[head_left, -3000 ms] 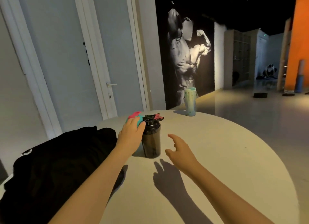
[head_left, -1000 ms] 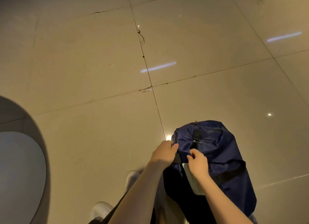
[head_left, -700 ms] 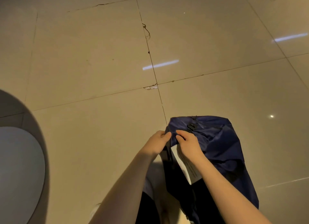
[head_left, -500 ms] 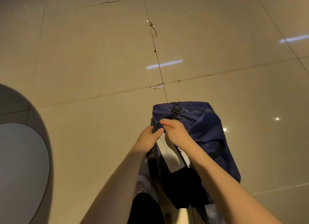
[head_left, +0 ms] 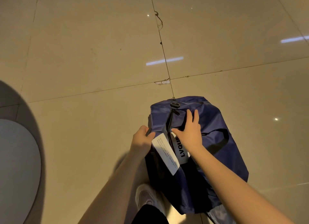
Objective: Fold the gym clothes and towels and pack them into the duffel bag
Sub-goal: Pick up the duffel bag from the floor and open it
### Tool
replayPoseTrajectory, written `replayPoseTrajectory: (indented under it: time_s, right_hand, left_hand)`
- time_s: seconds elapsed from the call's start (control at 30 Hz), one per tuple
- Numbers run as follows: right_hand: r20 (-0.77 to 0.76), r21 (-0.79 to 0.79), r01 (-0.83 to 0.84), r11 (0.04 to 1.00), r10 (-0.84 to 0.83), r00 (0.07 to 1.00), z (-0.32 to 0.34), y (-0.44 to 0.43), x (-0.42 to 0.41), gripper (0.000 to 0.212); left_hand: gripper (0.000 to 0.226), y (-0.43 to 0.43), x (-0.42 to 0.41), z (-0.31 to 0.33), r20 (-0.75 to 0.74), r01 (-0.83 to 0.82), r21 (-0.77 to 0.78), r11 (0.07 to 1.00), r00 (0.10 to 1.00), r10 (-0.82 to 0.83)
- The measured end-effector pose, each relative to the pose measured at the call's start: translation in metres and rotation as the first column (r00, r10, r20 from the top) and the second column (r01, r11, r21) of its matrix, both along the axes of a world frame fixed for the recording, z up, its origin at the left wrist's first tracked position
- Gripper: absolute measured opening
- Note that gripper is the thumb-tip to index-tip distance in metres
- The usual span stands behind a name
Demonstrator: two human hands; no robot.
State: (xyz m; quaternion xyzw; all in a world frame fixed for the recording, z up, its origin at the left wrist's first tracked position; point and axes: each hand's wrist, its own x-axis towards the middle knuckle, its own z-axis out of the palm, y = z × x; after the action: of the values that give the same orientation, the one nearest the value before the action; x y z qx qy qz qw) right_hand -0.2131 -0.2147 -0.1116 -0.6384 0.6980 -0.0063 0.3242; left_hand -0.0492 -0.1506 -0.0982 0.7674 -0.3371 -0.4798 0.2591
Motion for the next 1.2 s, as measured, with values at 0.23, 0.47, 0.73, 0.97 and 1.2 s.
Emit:
replayPoseTrajectory:
  time_s: [0.23,0.47,0.73,0.97,1.2]
  right_hand:
    - [0.003,-0.228,-0.167,0.959,0.173,0.985,-0.020,-0.029,-0.011,0.013]
    - [0.321,-0.158,-0.166,0.973,0.209,0.924,0.039,-0.036,-0.041,0.016]
    - [0.434,-0.104,-0.249,0.963,0.269,0.860,0.050,-0.026,-0.008,0.011]
    - [0.570,0.005,-0.025,1.000,0.018,0.821,0.059,0.036,-0.023,0.062]
    - [0.069,0.399,-0.354,0.846,0.357,0.931,0.039,0.096,-0.047,0.110]
  left_hand:
    - [0.010,-0.004,-0.002,-0.008,0.026,0.071,-0.065,0.995,0.997,-0.069]
    - [0.069,-0.009,-0.030,-0.009,0.027,0.293,0.082,0.952,0.955,-0.296]
    - [0.049,-0.027,-0.050,0.005,0.304,0.235,0.175,0.956,0.911,-0.280]
    - [0.037,-0.034,-0.034,0.028,0.168,0.034,0.148,0.988,0.984,-0.059]
    - [0.033,-0.035,-0.016,0.056,0.010,-0.214,0.100,0.972,0.977,0.214]
